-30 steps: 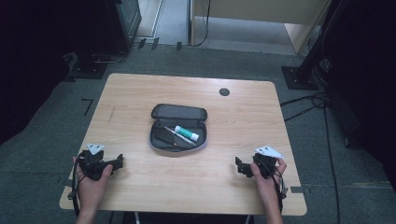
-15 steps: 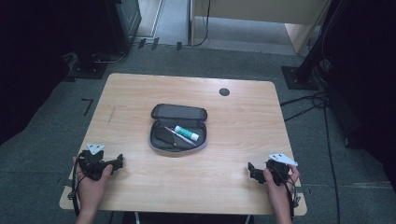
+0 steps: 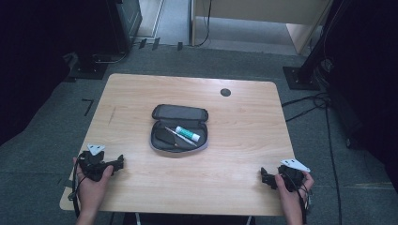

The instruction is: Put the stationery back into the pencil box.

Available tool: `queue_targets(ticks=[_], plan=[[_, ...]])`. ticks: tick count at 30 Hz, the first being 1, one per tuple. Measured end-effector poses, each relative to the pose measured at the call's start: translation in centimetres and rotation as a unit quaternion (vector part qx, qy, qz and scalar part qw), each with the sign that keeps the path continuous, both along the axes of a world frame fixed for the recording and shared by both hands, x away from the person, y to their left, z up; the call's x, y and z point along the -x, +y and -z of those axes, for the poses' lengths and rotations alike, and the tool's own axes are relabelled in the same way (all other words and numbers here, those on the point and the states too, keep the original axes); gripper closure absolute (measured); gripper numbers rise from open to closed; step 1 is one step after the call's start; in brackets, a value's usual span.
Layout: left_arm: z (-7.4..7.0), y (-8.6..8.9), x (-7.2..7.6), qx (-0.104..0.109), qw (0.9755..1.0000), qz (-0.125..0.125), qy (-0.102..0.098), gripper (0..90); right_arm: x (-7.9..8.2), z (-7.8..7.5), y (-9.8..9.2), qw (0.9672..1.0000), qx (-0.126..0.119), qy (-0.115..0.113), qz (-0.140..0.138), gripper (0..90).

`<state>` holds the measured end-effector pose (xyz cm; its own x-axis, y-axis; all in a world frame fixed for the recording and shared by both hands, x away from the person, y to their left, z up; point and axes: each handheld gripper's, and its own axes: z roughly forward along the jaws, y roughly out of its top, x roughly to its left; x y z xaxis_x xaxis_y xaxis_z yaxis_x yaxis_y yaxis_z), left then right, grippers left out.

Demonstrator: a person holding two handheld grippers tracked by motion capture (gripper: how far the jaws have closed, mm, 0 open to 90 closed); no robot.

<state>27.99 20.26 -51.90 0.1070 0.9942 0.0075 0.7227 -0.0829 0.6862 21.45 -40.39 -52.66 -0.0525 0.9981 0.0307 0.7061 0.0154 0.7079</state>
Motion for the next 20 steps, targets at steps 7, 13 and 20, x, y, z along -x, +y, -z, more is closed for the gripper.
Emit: queue_targets(ticks=[7,13,20], plan=[[0.0,-0.01,0.01,0.0,1.0,0.0,0.0,0.0,0.24,0.03,-1.15,0.9999,0.002,-0.001,-0.011,0.0],[0.01,-0.01,0.01,0.0,1.0,0.0,0.0,0.0,0.13,0.02,-1.04,0.9998,0.002,-0.001,-0.019,0.0],[0.01,-0.01,0.01,0.0,1.0,0.0,0.0,0.0,0.15,0.02,-0.98,0.9997,0.002,-0.001,-0.022,0.0]])
